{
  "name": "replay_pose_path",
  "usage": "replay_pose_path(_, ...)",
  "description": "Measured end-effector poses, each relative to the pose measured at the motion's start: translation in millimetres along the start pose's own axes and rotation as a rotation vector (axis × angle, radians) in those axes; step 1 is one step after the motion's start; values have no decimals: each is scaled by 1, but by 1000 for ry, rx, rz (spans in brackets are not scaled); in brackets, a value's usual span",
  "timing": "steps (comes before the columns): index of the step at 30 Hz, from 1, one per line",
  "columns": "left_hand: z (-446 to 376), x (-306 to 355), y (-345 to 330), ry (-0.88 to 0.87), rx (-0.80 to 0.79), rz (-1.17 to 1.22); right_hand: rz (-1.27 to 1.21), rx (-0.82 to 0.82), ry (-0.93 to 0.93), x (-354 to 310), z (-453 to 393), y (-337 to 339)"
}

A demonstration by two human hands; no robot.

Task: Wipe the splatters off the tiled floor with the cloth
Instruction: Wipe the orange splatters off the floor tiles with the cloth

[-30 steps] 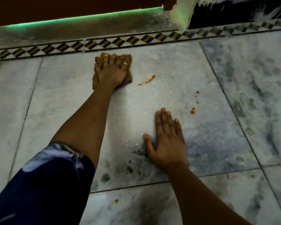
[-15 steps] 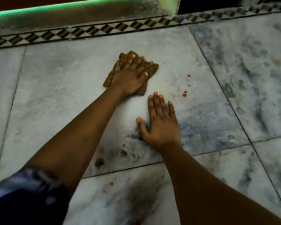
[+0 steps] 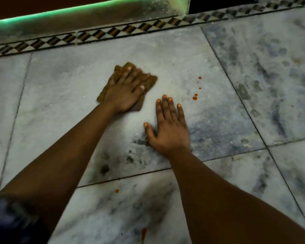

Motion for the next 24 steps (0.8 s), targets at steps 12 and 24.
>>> replay_pose_path(12,79,12,-13,213,-208,75,-73,223,-202,55,35,44)
replay_pose_path(24,-39,43,-19,296,-166,151,32,170,-368,151,51,45)
Point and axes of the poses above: each hand's wrist, its own z-axis away from the middle knuckle, its own y-axis out of the back of the hand, x = y × z, the point moved 10 cm from there along -z, towards the middle knuckle, and after that the axes turned 3 degrees about x, right-handed, at the moved point
